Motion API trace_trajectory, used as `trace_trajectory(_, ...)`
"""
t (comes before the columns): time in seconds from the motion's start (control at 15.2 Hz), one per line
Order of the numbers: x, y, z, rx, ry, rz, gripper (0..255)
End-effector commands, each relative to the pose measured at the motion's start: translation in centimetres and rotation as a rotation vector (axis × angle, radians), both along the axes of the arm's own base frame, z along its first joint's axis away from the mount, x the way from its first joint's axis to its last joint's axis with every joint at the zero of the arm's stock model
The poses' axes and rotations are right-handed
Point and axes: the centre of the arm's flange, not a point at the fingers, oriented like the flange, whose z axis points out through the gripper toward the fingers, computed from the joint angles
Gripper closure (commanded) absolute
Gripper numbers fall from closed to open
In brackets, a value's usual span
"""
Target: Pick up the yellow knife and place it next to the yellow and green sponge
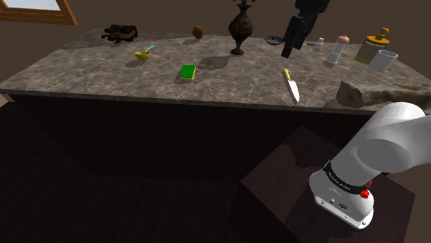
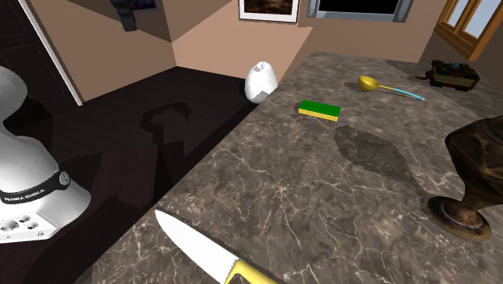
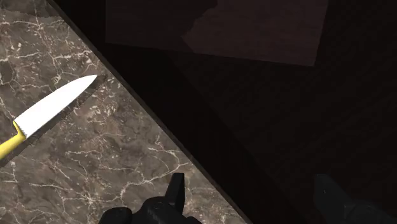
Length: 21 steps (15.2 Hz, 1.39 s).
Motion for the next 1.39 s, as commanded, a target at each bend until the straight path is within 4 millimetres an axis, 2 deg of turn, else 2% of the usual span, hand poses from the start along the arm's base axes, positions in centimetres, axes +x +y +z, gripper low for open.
trace_trajectory(0.0,0.0,0.0,0.0,0.000,0.000,0.000,0)
trace_trajectory(0.66,8.0,-9.0,-6.2,-0.008,0.061,-0.203,0)
trace_trajectory(1.32,13.7,-19.4,-12.8,-0.016,0.123,-0.407,0)
